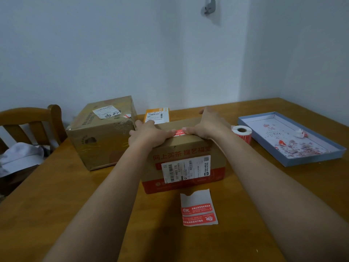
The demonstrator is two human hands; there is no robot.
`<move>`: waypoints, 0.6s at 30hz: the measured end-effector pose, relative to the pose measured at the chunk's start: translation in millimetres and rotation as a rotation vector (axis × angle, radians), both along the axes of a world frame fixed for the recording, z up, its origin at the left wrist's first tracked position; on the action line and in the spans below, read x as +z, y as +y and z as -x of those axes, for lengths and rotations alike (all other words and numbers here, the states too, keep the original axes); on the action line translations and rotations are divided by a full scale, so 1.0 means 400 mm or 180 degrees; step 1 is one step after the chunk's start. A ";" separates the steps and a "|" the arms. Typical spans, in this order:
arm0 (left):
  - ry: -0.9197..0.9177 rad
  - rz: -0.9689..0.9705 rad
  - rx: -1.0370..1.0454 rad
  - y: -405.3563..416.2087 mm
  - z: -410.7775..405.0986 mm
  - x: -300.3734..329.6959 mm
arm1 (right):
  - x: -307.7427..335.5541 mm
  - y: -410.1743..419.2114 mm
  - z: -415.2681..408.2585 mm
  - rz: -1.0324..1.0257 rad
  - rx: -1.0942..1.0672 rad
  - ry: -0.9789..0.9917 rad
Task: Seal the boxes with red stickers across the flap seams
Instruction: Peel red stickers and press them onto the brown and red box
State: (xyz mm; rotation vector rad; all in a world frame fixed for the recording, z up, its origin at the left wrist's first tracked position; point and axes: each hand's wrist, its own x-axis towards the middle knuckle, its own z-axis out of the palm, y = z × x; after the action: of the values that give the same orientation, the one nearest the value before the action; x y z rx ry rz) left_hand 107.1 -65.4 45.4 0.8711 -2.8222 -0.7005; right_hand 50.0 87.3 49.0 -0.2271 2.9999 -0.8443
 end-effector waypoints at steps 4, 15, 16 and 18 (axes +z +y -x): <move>0.0306 -0.0442 0.0081 -0.018 0.015 -0.006 | 0.004 0.011 0.008 0.0244 0.0024 -0.0024; 0.0545 -0.0742 0.0006 -0.049 0.025 -0.025 | -0.011 0.035 0.016 0.0755 0.0074 -0.0003; 0.0566 -0.0687 0.0024 -0.046 0.023 -0.025 | -0.013 0.037 0.014 0.0796 0.0043 0.0032; 0.0516 -0.0428 0.0090 -0.032 0.015 -0.023 | -0.012 0.030 0.006 0.0651 -0.0001 0.0111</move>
State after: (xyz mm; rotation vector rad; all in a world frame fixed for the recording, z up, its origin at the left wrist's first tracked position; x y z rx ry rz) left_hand 101.0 -78.0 36.3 0.8306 -2.6406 -0.9217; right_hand 47.6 99.4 44.0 -0.2467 2.9433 -1.1600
